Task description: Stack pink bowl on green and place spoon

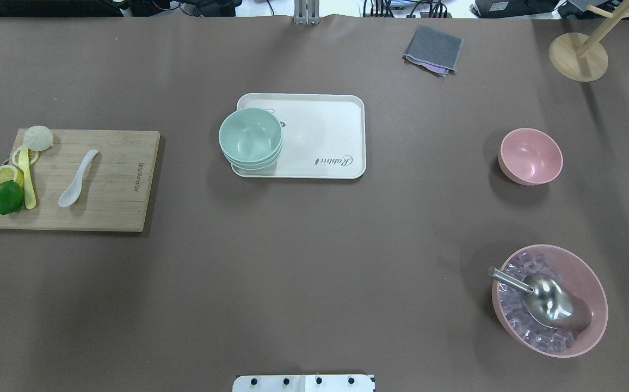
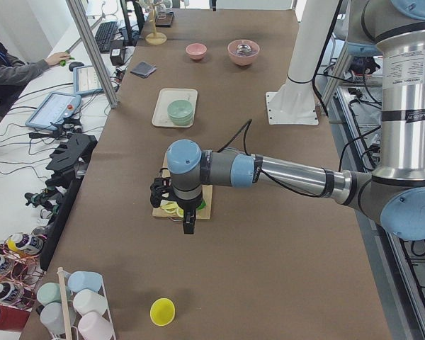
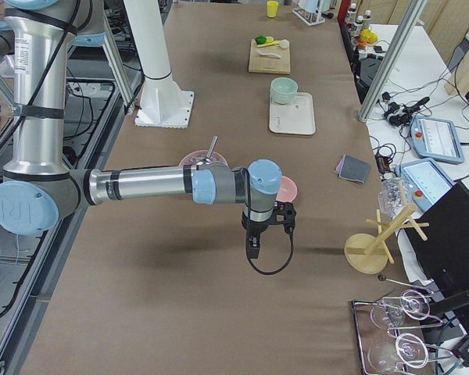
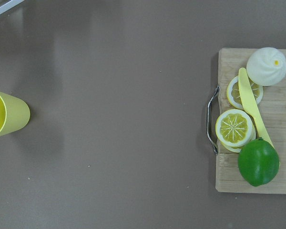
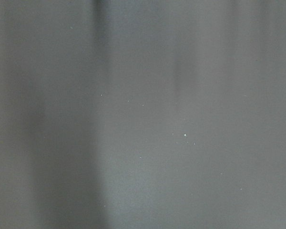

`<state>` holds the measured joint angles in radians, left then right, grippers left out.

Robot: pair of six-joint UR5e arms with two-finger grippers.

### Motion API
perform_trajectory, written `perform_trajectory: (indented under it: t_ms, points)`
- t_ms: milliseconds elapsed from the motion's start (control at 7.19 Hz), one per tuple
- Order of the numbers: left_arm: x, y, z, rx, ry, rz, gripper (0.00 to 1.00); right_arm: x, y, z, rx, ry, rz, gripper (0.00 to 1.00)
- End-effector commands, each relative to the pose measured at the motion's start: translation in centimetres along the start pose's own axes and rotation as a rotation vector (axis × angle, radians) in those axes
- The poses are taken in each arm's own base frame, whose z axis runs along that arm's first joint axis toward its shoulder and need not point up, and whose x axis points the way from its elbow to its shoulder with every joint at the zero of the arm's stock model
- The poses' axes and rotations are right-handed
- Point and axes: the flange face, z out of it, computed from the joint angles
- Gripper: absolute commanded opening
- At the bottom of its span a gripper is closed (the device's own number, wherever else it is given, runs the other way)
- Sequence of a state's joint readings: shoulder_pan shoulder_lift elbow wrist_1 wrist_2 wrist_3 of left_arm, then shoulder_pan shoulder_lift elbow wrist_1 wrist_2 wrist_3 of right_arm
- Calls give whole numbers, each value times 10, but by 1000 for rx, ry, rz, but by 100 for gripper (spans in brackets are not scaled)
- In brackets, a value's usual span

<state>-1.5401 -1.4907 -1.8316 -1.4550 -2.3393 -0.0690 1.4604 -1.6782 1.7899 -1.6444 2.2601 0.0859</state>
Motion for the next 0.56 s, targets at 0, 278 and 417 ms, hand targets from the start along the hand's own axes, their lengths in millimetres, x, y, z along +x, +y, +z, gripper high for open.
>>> perform_trajectory:
  t_ms: [0, 278, 417]
  points:
    - [1, 0, -1, 2, -1, 2, 98, -1, -1, -1, 1, 0, -1, 100]
    - [4, -1, -5, 12, -1, 9, 98, -1, -1, -2, 4, 0, -3, 100]
    - [6, -3, -7, 17, -6, 17, 98, -5, -1, -5, 11, -2, -10, 100]
